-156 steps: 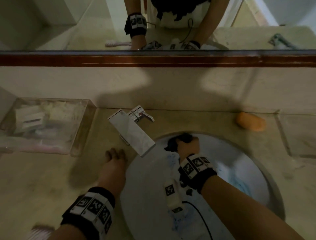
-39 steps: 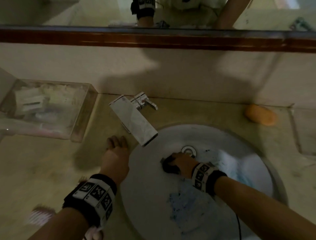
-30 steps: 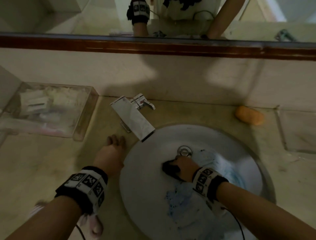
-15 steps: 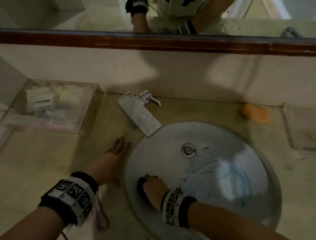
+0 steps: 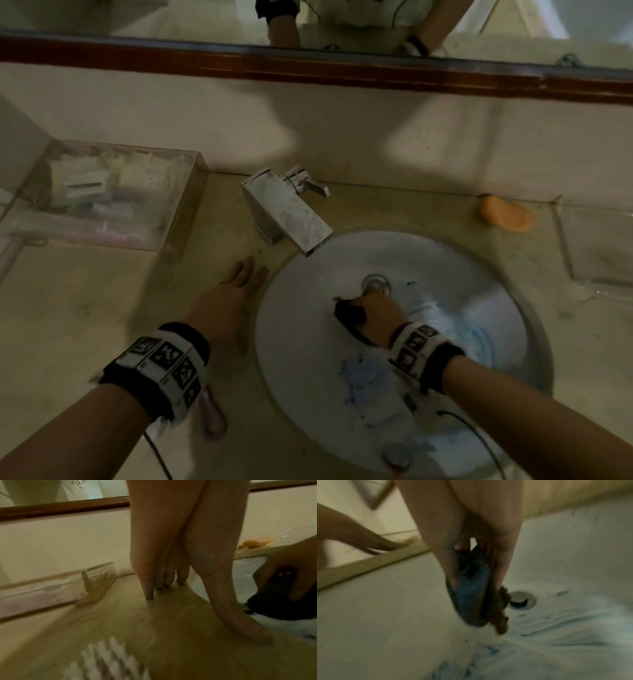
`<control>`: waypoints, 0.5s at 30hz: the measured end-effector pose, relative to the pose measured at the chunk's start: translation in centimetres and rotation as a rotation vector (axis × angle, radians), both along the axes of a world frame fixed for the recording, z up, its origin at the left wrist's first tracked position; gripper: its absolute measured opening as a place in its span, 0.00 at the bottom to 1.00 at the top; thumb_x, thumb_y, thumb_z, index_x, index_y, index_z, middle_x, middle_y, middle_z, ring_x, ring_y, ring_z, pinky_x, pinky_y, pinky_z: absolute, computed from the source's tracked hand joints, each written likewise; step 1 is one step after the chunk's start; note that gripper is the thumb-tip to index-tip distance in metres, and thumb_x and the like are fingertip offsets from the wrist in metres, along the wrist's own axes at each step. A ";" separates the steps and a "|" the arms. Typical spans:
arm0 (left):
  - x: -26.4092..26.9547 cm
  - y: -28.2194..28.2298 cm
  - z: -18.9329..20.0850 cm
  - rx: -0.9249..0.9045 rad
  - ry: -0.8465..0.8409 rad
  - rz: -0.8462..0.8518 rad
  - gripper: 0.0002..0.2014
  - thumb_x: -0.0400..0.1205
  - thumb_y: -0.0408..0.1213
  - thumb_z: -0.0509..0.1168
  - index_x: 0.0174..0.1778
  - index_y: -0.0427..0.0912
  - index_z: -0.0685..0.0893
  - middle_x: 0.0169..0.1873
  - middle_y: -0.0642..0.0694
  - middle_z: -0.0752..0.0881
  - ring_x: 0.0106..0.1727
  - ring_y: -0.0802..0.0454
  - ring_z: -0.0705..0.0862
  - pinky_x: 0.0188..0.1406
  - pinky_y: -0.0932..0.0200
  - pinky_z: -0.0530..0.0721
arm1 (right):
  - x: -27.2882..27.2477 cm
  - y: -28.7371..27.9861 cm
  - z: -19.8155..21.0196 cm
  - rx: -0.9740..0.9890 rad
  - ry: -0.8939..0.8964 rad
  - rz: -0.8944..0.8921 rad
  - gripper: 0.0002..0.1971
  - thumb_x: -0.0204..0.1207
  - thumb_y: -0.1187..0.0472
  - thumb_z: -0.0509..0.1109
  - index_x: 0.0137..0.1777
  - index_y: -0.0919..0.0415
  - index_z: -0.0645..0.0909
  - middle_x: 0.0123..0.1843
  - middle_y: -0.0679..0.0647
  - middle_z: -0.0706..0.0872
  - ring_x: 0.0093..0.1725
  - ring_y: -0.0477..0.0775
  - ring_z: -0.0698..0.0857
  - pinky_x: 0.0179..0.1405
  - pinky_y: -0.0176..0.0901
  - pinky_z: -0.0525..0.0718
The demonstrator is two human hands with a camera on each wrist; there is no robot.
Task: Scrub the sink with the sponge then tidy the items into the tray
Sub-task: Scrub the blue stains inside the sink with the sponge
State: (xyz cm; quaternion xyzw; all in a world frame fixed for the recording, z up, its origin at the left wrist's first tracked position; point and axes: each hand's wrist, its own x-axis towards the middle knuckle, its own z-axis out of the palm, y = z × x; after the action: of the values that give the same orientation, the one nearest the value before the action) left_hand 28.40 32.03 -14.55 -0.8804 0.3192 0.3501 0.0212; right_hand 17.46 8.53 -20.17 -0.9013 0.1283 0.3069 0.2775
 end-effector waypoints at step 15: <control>-0.2 -0.8 0.5 0.107 -0.057 -0.037 0.66 0.64 0.45 0.82 0.83 0.46 0.36 0.83 0.41 0.33 0.85 0.45 0.39 0.79 0.46 0.66 | -6.7 4.3 0.6 0.010 0.333 0.498 0.18 0.83 0.61 0.60 0.69 0.70 0.76 0.69 0.68 0.79 0.68 0.67 0.78 0.71 0.54 0.75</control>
State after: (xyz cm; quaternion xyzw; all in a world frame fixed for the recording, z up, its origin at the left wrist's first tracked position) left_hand 28.20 31.25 -14.02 -0.8817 0.3154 0.3408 0.0837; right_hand 10.76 12.85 -19.57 -0.8410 -0.0545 0.5095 0.1733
